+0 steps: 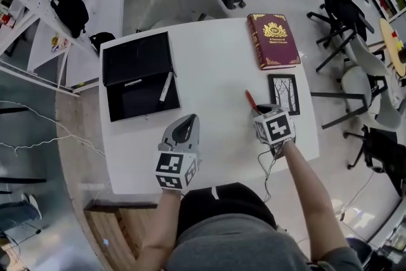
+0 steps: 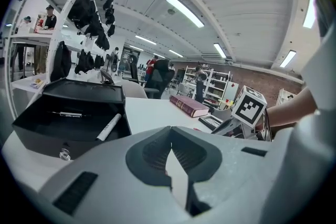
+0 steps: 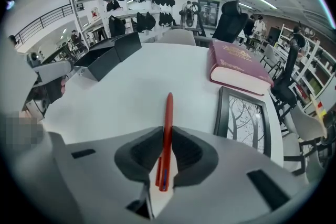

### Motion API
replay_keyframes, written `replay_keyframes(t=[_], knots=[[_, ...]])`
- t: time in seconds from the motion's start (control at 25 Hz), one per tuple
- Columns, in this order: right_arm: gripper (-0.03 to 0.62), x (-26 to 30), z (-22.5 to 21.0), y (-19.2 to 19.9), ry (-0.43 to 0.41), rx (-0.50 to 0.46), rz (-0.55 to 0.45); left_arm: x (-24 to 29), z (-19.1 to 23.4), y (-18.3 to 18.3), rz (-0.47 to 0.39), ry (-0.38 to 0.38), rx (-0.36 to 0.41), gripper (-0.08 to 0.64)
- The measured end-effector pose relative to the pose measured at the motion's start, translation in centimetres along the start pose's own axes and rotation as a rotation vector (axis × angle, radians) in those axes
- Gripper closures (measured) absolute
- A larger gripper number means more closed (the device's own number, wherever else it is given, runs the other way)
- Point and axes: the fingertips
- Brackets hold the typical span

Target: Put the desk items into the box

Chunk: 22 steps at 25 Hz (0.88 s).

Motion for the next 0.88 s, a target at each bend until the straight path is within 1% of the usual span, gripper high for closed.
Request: replay_keyframes(t=[0.16,0.32,0.44,0.56,0.88], knots=[[0.54,-0.3,-0.1,-0.2,-0.008,0.011,-0.025,-0.2,-0.1,-0.2,-0.007,-0.02,0.002,0.554],[0.54,-1.7,0.4,-1.5,-0.046,0.029,-0.098,-0.4,0.0,-0.4,-0.01,-0.051,0.026,0.554],[0.54,-3.0,0.9,-2.6,-0.087,0.037,-0.143,-0.8,0.2,-0.4,-0.015,-0.081,0.02,0.554],[0.54,-4.4,1.9,-4.3,-0.136,0.01,-0.195,-1.2,0.3,-0.7,-0.022,-0.113,0.021,0.554],[0.54,-6.8,5.4,-9.3,-0.249,-0.102,-0.309,-2.9,1.9,-2.0,-0.058,-0.22,0.02,0.554]])
Point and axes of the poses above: the fingertips, and each gripper's own axes: x forward along the fingers, z to its left, y out of its underside, and after that the axes turned 4 degrees about -y, right-handed
